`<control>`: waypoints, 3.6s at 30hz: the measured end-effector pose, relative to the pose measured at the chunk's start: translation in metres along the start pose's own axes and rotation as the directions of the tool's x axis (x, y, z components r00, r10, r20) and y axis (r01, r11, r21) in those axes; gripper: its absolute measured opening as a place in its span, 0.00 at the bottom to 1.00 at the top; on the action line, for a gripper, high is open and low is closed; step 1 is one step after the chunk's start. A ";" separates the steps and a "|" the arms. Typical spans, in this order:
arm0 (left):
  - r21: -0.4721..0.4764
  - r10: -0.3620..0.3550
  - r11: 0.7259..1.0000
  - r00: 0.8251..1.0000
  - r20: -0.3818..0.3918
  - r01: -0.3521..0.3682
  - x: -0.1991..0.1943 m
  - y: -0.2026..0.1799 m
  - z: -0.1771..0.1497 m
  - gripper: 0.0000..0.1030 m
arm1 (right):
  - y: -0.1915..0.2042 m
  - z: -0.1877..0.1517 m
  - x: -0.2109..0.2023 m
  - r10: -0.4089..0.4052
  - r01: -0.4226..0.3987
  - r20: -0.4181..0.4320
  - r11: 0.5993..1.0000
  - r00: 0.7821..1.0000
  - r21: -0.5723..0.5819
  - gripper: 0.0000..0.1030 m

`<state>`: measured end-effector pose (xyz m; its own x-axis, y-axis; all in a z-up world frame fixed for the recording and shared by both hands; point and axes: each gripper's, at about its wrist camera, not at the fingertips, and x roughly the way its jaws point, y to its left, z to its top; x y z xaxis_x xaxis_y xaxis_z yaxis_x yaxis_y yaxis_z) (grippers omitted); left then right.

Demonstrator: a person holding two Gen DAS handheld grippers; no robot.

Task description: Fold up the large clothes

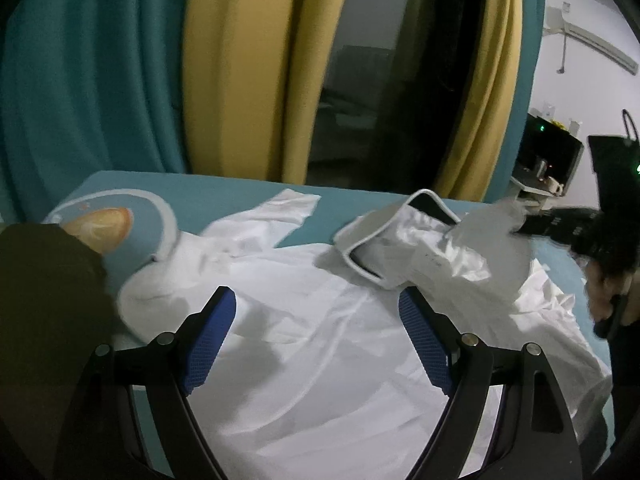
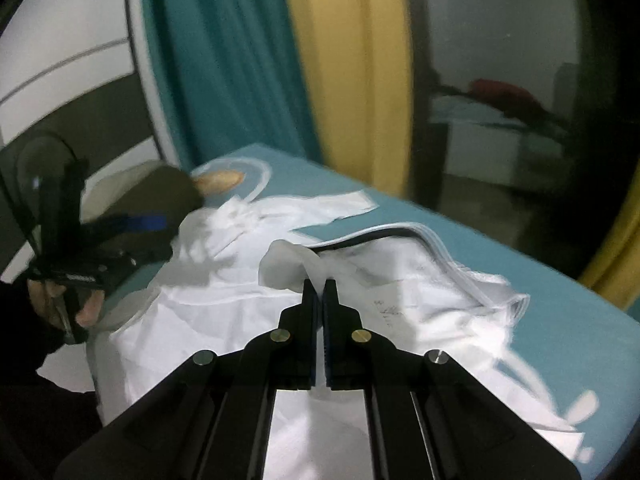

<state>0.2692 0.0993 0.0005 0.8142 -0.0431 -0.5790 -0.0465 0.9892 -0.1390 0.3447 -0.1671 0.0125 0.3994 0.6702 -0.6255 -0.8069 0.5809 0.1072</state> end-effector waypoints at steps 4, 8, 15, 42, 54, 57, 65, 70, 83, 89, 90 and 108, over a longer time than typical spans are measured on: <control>0.017 0.026 1.000 0.999 -0.025 -0.026 0.004 0.007 -0.001 0.84 | 0.005 -0.012 0.053 0.002 0.002 -0.158 1.000 0.987 0.027 0.51; 0.045 -0.010 0.999 0.998 -0.067 0.013 0.017 -0.001 -0.001 0.84 | 0.004 -0.026 0.042 0.000 0.008 -0.145 0.999 0.989 0.051 0.71; 0.138 -0.140 0.977 0.975 -0.172 0.165 0.056 -0.052 -0.003 0.84 | -0.082 -0.056 -0.043 -0.312 0.328 -0.117 0.934 0.943 0.145 0.72; 0.265 -0.007 0.962 0.980 -0.198 0.061 0.060 -0.054 -0.018 0.80 | -0.004 -0.056 0.037 -0.166 0.123 -0.149 0.957 0.975 -0.262 0.58; 0.204 -0.010 0.978 0.992 -0.129 0.036 0.013 -0.007 -0.027 0.80 | 0.007 -0.025 0.108 0.065 -0.117 -0.253 0.973 0.965 -0.198 0.04; 0.213 -0.056 0.974 0.993 -0.100 0.076 0.003 -0.008 -0.022 0.80 | 0.010 -0.009 0.076 0.241 -0.284 -0.239 0.944 0.941 -0.169 0.04; 0.247 -0.175 0.950 0.981 -0.087 0.192 0.010 -0.035 -0.005 0.80 | -0.026 0.012 0.103 0.364 -0.384 -0.271 0.923 0.891 -0.023 0.05; 0.235 -0.113 0.958 0.970 -0.217 0.164 0.080 -0.047 -0.004 0.80 | -0.042 0.009 0.152 0.042 -0.076 -0.312 0.992 0.949 -0.100 0.43; 0.249 -0.062 0.956 0.937 -0.343 0.154 0.135 -0.064 -0.018 0.58 | -0.108 -0.076 0.007 -0.458 0.439 -0.243 0.889 0.855 -0.131 0.68; 0.225 0.000 0.970 0.930 -0.367 0.089 0.105 -0.035 -0.023 0.55 | -0.137 -0.106 0.006 -0.652 0.646 -0.304 0.751 0.694 -0.136 0.71; 0.218 0.007 0.973 0.934 -0.356 0.076 0.100 -0.025 -0.019 0.55 | -0.136 -0.103 0.002 -0.661 0.662 -0.293 0.741 0.691 -0.112 0.71; 0.247 0.145 0.967 0.934 -0.327 -0.064 0.209 0.065 0.082 0.56 | -0.109 -0.104 -0.053 -0.634 0.660 -0.218 0.748 0.742 0.071 0.72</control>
<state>0.4838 0.1660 -0.0640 0.5643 0.0578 -0.8236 0.0456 0.9938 0.1010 0.3663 -0.3139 -0.0458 0.7129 0.0285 -0.7007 -0.3091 0.9097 -0.2775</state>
